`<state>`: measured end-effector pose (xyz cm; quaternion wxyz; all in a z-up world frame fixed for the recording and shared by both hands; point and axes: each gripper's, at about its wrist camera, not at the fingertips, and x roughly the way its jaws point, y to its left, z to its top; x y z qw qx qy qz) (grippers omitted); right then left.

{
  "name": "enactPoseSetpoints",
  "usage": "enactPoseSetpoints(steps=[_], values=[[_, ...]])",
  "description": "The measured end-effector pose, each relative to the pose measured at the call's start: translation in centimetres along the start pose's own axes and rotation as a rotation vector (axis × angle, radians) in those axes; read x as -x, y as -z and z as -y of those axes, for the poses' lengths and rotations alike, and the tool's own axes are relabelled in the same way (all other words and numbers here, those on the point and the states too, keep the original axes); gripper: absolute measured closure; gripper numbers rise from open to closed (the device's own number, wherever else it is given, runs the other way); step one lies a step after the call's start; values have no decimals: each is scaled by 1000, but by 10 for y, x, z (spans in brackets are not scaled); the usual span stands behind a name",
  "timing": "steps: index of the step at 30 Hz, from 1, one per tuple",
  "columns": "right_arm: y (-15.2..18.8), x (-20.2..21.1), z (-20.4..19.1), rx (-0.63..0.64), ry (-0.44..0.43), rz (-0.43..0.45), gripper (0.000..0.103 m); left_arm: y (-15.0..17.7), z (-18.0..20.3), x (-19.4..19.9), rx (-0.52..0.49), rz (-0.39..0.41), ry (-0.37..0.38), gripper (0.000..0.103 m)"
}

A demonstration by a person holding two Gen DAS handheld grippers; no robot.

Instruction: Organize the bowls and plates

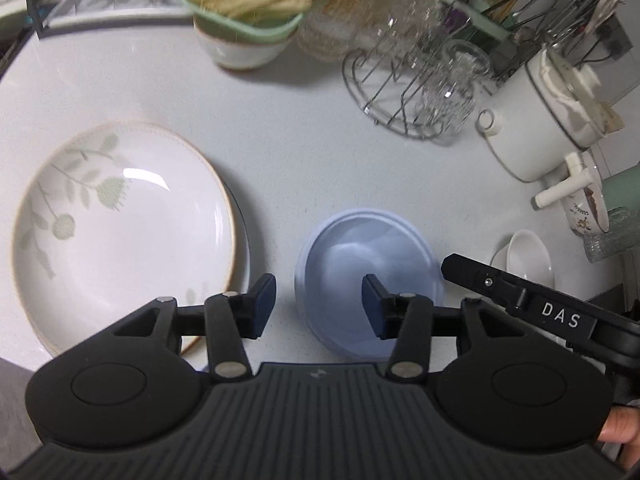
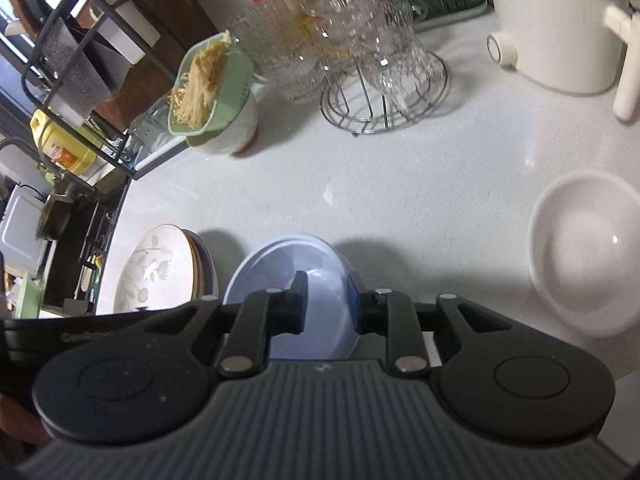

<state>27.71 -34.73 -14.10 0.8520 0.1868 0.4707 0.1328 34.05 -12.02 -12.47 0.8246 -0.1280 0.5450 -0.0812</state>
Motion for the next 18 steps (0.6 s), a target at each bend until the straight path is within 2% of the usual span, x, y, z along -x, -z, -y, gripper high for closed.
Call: enactPoseSetpoints(steps=[7, 18], values=[[3, 25, -8, 30, -3, 40, 71, 4, 6, 39, -11, 81, 9, 49], [16, 84, -28, 89, 0, 168, 71, 29, 24, 95, -84, 196, 29, 49]])
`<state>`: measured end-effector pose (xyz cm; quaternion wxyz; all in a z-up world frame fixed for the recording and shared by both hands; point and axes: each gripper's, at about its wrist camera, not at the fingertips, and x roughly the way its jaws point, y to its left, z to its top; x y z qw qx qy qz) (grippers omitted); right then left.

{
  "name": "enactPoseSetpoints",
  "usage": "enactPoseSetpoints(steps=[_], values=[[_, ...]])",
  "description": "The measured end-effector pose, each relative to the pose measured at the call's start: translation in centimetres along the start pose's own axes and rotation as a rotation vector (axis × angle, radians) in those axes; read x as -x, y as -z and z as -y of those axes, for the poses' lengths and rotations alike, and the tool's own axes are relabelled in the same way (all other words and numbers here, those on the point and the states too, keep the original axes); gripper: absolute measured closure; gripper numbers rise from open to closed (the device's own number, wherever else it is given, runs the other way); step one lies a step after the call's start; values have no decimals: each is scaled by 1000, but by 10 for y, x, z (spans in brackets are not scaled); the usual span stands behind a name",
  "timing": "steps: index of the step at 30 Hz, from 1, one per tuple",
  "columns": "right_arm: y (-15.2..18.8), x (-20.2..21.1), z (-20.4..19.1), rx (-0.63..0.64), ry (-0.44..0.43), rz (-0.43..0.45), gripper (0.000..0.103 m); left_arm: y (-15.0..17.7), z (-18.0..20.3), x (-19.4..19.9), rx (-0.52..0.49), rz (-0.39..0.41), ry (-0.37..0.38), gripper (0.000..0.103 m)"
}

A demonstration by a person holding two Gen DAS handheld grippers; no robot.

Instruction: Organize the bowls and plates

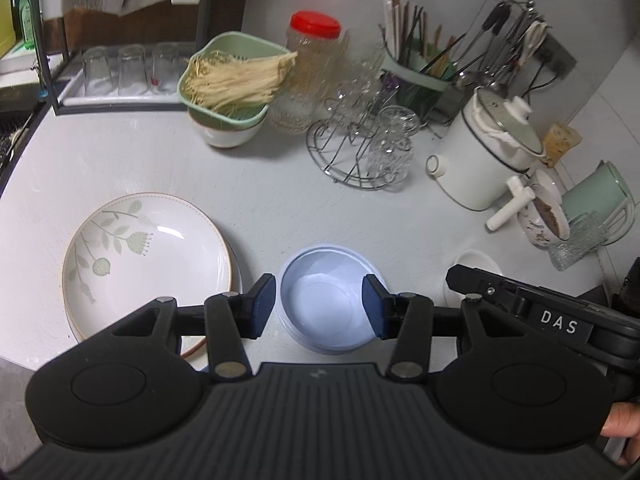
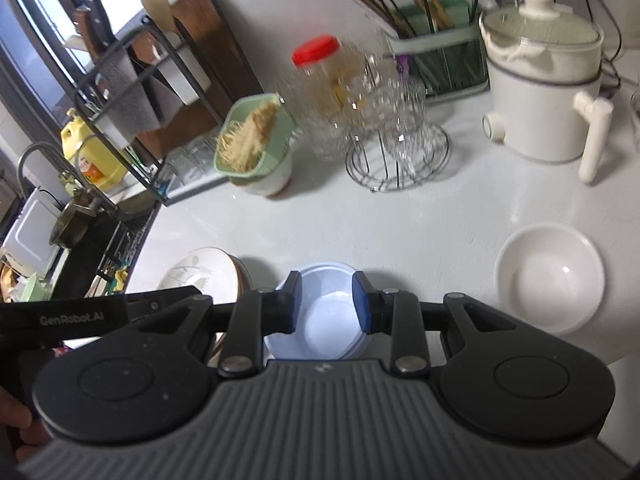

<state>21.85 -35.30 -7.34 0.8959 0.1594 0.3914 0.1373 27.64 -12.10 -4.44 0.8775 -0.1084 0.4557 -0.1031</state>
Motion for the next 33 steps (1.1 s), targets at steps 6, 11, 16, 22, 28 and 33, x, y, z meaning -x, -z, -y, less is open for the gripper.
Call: enactPoseSetpoints(steps=[6, 11, 16, 22, 28, 33], values=[[9, 30, -7, 35, 27, 68, 71, 16, 9, 24, -22, 46, 17, 49], [22, 51, -12, 62, 37, 94, 47, 32, 18, 40, -50, 54, 19, 48], [37, 66, -12, 73, 64, 138, 16, 46, 22, 52, -63, 68, 10, 39], [50, 75, -4, 49, 109, 132, 16, 56, 26, 60, -84, 80, -16, 27], [55, 84, 3, 37, 125, 150, 16, 64, 31, 61, -77, 77, -12, 26], [54, 91, 10, 29, 144, 180, 16, 65, 39, 57, -105, 72, -26, 26]])
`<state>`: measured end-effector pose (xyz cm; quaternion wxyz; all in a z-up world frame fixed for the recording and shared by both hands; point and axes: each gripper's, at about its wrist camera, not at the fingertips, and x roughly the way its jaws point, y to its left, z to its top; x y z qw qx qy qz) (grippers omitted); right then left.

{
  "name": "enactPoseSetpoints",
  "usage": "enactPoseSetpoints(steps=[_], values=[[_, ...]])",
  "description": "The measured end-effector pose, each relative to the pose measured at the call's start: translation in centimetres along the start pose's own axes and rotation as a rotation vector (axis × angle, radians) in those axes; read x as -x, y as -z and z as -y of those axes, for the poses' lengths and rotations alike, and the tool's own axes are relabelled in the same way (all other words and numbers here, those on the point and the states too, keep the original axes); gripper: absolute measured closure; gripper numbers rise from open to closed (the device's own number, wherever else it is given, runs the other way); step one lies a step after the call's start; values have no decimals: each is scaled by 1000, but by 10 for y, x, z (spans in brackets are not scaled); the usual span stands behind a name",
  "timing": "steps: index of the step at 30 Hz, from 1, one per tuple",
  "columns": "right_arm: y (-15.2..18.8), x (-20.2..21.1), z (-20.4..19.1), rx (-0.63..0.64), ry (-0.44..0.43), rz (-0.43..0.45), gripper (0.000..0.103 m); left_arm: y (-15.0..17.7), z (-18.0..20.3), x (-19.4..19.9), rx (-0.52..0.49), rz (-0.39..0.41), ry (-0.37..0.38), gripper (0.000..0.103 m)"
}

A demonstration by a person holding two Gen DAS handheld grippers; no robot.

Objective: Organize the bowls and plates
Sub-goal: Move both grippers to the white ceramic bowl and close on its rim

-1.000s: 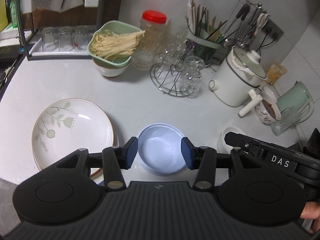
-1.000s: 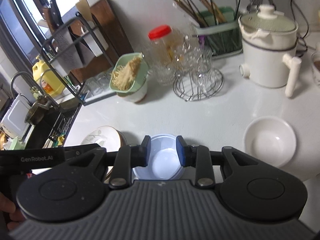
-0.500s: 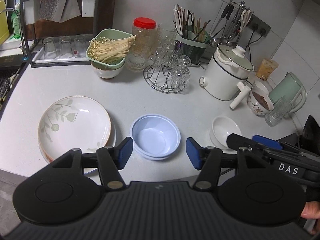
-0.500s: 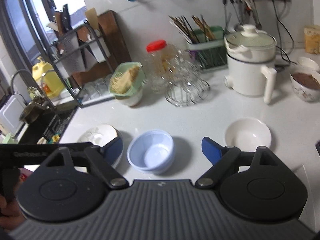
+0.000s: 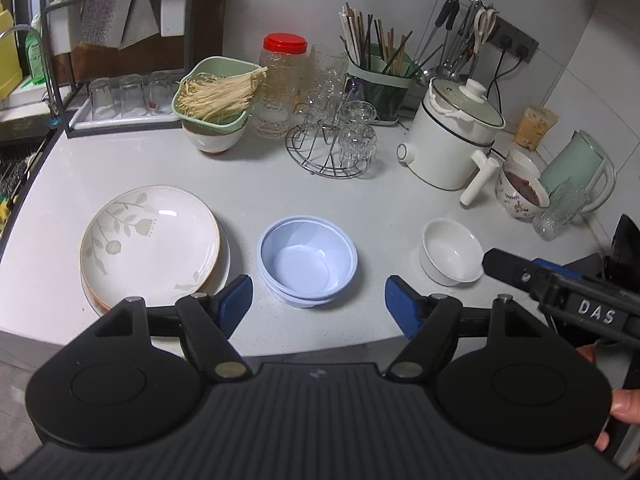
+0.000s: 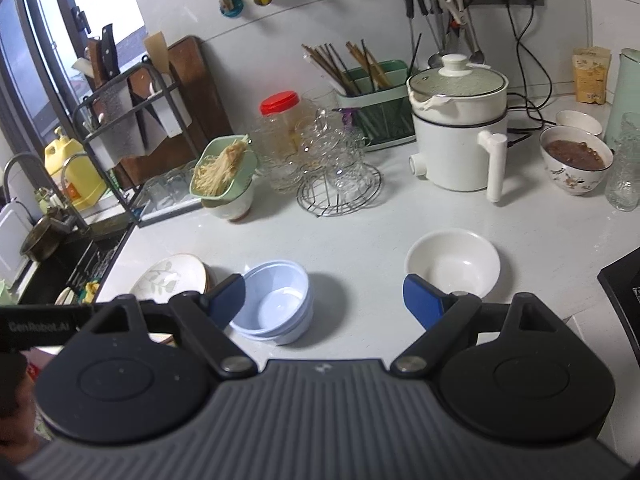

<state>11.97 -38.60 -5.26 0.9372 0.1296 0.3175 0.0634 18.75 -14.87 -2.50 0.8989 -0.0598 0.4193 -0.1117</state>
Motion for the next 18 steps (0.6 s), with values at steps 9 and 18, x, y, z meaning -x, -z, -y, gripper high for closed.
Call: enactPoseSetpoints(steps=[9, 18], values=[[3, 10, 25, -30, 66, 36, 16, -8, 29, -21, -75, -14, 58, 26], [17, 4, 59, -120, 166, 32, 16, -16, 58, -53, -164, -76, 128, 26]])
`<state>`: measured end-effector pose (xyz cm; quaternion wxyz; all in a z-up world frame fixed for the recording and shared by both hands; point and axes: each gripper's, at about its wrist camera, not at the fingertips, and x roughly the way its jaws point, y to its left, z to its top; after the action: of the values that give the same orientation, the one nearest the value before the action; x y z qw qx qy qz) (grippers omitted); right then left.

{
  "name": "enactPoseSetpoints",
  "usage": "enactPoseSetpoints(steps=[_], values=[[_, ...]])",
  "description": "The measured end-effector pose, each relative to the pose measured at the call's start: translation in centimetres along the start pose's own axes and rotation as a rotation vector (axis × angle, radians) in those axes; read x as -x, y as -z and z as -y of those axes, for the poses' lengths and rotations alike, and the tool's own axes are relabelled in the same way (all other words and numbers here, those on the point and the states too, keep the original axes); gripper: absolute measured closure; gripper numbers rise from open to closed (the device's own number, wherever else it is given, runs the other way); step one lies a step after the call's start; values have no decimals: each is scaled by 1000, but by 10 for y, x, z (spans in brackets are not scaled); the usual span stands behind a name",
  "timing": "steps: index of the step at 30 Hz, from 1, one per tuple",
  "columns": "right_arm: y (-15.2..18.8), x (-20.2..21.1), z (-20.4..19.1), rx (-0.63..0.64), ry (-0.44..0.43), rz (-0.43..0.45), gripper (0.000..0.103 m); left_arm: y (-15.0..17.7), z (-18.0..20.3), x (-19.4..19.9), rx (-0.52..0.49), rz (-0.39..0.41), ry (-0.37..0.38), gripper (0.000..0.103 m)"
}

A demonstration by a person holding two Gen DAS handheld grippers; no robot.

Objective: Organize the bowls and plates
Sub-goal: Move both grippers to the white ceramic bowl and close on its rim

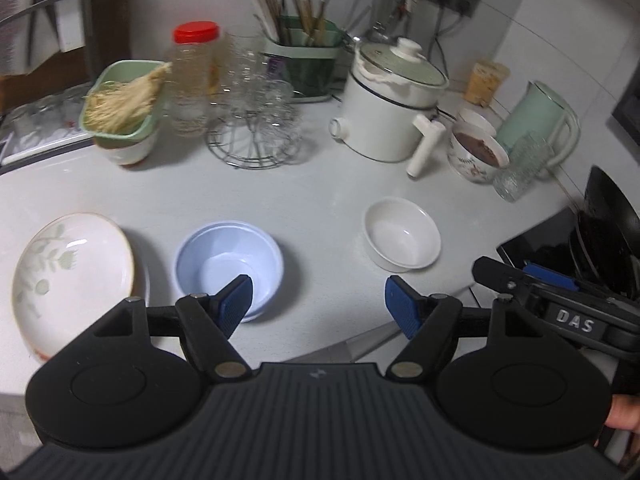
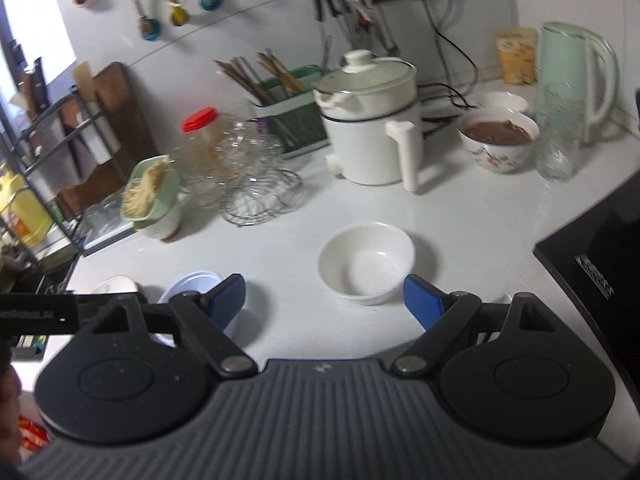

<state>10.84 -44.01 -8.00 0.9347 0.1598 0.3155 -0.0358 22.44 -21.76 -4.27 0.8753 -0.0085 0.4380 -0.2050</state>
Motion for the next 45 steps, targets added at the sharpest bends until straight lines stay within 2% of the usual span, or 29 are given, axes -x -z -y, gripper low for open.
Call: enactPoseSetpoints(steps=[4, 12, 16, 21, 26, 27, 32, 36, 41, 45], values=[[5, -10, 10, -46, 22, -3, 16, -5, 5, -18, -44, -29, 13, 26], [-1, -38, 24, -100, 76, 1, 16, -22, 2, -67, -49, -77, 67, 26], [-6, -47, 26, -87, 56, 26, 17, -29, 5, -87, -94, -85, 88, 26], [-8, -68, 35, -121, 80, 3, 24, -40, 5, -116, -91, -86, 113, 26], [-8, -82, 47, -157, 99, 22, 28, -44, 12, -142, -99, -88, 156, 26], [-8, -87, 49, -161, 105, 21, 33, -44, 14, -147, -100, -95, 164, 27], [-10, -106, 61, -187, 117, -3, 47, -45, 25, -173, -110, -129, 209, 28], [-4, -127, 72, -243, 119, -46, 63, -46, 38, -190, -175, -129, 202, 33], [2, -144, 76, -261, 124, -90, 69, -47, 43, -213, -178, -159, 218, 42], [2, -147, 77, -275, 120, -102, 71, -49, 40, -231, -150, -188, 222, 56]])
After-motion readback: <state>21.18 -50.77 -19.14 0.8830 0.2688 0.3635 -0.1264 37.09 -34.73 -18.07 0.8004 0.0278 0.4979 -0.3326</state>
